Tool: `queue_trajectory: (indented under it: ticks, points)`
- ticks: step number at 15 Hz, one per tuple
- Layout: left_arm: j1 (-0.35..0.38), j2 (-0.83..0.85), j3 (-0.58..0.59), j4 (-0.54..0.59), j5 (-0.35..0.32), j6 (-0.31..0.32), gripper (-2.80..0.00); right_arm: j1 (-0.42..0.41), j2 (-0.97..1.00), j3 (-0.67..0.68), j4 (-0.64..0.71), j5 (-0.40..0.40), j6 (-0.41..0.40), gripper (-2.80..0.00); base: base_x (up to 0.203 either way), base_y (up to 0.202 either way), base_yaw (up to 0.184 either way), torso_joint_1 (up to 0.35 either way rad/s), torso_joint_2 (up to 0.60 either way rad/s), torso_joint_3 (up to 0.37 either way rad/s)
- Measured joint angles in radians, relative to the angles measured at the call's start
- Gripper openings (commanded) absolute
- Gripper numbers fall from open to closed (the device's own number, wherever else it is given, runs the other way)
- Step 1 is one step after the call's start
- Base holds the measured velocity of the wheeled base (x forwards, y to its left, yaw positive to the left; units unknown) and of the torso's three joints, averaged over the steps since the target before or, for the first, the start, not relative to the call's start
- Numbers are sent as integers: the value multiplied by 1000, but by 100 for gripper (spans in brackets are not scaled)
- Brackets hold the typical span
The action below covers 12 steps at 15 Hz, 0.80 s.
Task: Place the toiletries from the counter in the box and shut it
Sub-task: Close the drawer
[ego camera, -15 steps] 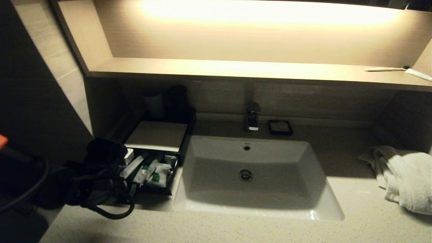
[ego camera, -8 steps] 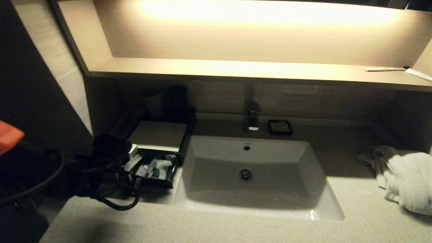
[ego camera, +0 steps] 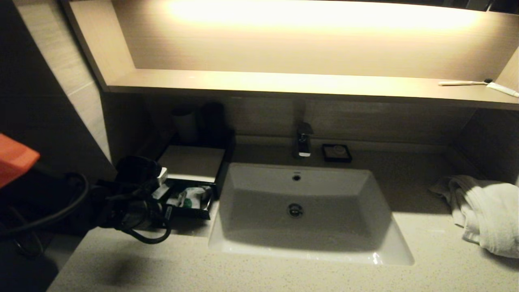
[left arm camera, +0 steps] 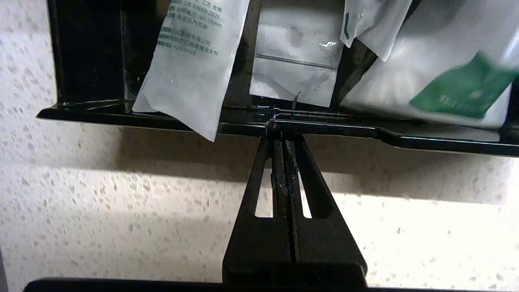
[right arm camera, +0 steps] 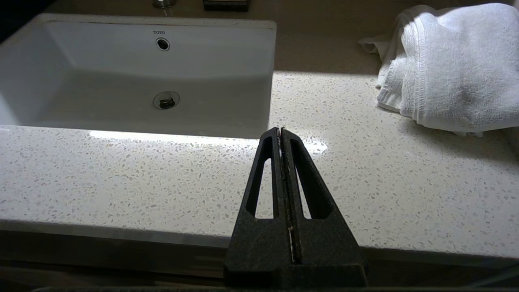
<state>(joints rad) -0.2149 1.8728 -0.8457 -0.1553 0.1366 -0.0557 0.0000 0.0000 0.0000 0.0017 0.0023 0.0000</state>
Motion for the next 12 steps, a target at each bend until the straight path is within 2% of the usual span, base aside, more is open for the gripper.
queue_trajectory:
  ticks: [6,12]
  points:
    - [0,11,-46,0,0,0,-280,0,0,0,0,0,0,-280,0,0,0,0,0,0]
    - [0,-47,-21,6,-1,-1,-280,0,0,0,0,0,0,-280,0,0,0,0,0,0]
